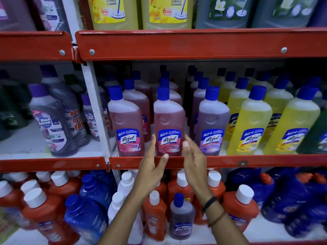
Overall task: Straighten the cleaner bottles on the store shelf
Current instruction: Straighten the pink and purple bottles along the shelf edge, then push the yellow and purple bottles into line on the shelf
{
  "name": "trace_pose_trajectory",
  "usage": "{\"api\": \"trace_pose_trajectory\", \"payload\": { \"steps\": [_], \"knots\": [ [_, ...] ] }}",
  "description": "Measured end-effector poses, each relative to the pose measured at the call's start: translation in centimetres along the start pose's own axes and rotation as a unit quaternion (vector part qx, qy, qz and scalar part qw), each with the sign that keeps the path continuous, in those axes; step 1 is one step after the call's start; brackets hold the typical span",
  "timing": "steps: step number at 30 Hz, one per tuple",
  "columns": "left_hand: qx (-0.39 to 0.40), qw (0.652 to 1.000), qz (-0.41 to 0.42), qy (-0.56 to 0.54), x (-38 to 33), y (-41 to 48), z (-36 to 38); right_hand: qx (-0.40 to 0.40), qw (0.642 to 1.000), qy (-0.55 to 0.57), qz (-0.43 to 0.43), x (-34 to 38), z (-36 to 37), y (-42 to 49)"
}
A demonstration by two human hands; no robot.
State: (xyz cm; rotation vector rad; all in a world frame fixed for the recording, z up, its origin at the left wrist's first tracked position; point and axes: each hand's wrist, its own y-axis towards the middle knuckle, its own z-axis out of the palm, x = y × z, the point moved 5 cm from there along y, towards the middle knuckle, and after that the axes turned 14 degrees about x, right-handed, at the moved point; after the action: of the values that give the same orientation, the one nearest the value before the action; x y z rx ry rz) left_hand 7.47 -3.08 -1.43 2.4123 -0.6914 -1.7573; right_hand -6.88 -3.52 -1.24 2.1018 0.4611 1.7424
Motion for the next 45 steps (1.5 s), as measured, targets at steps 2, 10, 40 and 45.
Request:
{"api": "trace_pose_trajectory", "payload": {
  "steps": [2,10,40,45],
  "knots": [
    [-0.088,0.996,0.027,0.002,-0.4,-0.8,0.4,-0.069,0.996,0.0,-0.05,0.8,-1.7,-1.4],
    [-0.013,0.998,0.054,-0.001,-2.6,1.8,6.9,-0.111,0.993,-0.007,-0.029,-1.4,-8.9,-1.1],
    [-0.036,0.993,0.11,-0.004,-5.5,3.2,17.8,-0.143,0.988,0.014,-0.065,-2.9,-20.3,-2.3],
    [-0.014,0.994,0.034,-0.107,-6.4,6.4,19.7,-0.052,0.998,-0.029,0.008,-4.3,-21.5,-0.6]
  ]
}}
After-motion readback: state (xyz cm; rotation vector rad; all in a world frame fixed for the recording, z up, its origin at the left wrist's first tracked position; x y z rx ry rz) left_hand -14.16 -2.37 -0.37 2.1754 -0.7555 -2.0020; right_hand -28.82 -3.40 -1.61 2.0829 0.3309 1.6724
